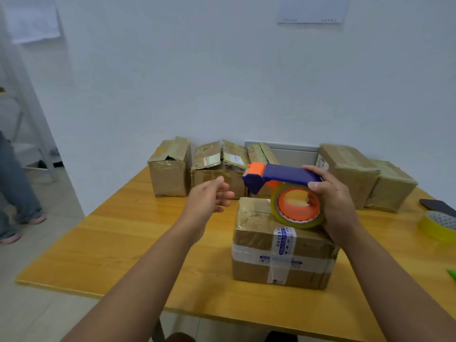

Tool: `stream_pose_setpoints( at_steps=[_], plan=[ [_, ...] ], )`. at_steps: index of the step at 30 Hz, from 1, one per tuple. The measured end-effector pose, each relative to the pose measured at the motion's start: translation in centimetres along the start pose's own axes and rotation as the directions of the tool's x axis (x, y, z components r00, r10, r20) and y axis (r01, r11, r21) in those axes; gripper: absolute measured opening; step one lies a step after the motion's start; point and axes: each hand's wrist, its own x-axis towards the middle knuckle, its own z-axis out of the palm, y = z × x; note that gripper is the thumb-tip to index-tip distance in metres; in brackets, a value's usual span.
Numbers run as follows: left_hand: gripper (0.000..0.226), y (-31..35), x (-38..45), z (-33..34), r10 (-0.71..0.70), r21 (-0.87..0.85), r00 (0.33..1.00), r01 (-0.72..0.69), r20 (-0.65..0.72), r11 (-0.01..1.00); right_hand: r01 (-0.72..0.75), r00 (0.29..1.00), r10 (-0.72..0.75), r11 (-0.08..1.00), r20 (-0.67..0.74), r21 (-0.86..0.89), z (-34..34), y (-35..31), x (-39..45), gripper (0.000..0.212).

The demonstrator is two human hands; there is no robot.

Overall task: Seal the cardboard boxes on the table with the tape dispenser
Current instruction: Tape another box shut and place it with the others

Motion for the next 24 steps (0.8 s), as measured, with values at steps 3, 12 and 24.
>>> stream_pose_setpoints(
  at_steps=[3,12,24],
  plan=[
    [0.053,1.6,0.7,0.4,-0.129,-0.087,0.985,0.139,0.112,0.986,0.015,0.999,-0.016,0.999,0.032,0.028,-0.4,0.2,-0.1,0.057],
    [0.022,0.1,1.1,1.5,-0.105,-0.289,0.927,0.218,0.36,0.932,0.045,0.997,-0.048,0.998,0.062,0.05,-0.6,0.6,0.2,0.056],
    [0.027,1.0,1.5,1.4,-0.215,-0.294,0.915,0.322,0.343,0.9,0.051,0.993,-0.055,0.998,0.1,0.041,-0.8,0.9,0.6,0.055]
  ],
)
